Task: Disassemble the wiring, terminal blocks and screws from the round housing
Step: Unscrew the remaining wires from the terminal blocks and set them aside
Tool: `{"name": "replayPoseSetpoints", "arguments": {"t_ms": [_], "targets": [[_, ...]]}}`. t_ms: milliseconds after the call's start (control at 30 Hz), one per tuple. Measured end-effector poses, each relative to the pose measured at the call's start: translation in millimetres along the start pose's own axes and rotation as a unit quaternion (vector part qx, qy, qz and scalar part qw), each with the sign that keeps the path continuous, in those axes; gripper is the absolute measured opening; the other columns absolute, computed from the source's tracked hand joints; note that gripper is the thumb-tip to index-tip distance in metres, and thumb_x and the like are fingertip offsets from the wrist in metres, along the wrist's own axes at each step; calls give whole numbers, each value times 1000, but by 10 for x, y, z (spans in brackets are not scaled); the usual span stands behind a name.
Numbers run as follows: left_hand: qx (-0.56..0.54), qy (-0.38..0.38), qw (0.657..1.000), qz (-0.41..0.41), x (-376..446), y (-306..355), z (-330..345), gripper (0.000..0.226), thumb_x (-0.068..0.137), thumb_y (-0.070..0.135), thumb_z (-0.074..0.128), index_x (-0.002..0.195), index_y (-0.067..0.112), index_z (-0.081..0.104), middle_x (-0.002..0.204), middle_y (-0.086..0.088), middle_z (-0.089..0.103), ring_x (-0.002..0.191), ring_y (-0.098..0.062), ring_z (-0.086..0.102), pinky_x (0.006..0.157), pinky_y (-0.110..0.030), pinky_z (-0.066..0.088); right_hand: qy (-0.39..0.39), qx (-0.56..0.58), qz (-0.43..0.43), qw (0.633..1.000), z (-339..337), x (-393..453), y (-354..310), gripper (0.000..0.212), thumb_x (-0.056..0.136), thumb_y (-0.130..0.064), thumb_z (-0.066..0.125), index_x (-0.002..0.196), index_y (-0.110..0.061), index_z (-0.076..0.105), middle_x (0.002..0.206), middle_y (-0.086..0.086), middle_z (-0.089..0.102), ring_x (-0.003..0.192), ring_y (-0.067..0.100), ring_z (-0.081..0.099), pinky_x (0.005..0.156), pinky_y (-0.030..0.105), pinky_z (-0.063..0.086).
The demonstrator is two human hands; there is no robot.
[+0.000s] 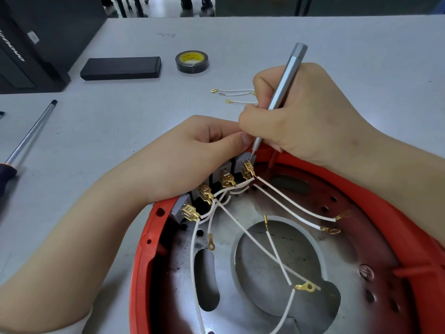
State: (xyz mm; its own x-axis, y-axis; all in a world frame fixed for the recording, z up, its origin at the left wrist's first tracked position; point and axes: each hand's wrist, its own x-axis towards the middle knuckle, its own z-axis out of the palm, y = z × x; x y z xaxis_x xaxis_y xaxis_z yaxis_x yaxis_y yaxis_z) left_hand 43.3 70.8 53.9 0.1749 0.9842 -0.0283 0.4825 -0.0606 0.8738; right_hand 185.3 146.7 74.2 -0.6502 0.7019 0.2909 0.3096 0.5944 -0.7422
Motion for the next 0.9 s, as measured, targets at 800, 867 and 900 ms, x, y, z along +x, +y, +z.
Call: {"name": "replayPoseSetpoints", "arguments": {"t_ms": [800,867,900], "targets": [[4,9,1000,-16,4,32,-3,26,98,29,44,107,27,69,110,-19,68,109,-29,63,100,-45,42,2,25,-11,1000,17,9,5,39,70,-3,61,48,-15,30,34,-8,36,36,6,41,38,9,26],[-13,8,1000,-5,3,27,2,23,97,28,46,100,27,69,105,-5,72,106,-17,65,98,-33,45,4,33,-30,999,17,-6,2,41,73,-2,61,50,-16,31,37,-7,39,37,6,44,40,9,27],[-15,5,1000,-2,7,19,2,22,97,27,47,97,27,69,103,-4,72,101,-16,66,95,-31,47,2,25,-36,999,23,-6,-1,41,74,-4,61,50,-17,31,39,-6,39,38,6,42,41,9,27]]}}
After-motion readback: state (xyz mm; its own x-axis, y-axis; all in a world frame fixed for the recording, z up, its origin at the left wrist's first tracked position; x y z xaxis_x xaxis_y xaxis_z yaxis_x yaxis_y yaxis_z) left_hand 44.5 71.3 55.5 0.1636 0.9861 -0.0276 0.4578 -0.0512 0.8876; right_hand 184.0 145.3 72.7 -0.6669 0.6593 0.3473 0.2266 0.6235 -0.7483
